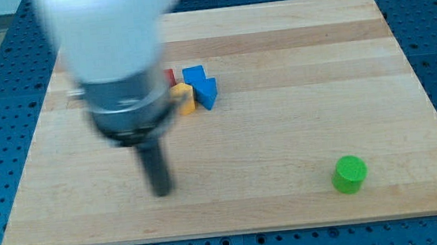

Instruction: Move the green star bottom of the triangle

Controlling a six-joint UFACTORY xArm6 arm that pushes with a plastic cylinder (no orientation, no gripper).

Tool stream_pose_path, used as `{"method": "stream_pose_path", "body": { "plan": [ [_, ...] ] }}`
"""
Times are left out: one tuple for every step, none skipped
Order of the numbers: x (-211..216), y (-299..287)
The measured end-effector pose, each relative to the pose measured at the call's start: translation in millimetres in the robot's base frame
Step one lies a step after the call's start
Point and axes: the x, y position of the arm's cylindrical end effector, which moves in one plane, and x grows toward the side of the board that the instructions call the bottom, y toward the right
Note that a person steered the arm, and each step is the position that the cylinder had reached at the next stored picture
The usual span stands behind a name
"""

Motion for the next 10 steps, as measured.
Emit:
{"method": "stream_pose_path", "body": {
  "plan": [
    [-31.2,-121.8],
    [-59.0,-167.9],
    [-126.0,-144.2],
    [-190.7,-100.8],
    [-226.0,-83.3],
    [-224.6,-79.6],
    [-213.3,-46.0],
    [-215.8,-8.7],
    [-247.9,6.3],
    [-283.2,-28.1]
  ]
}}
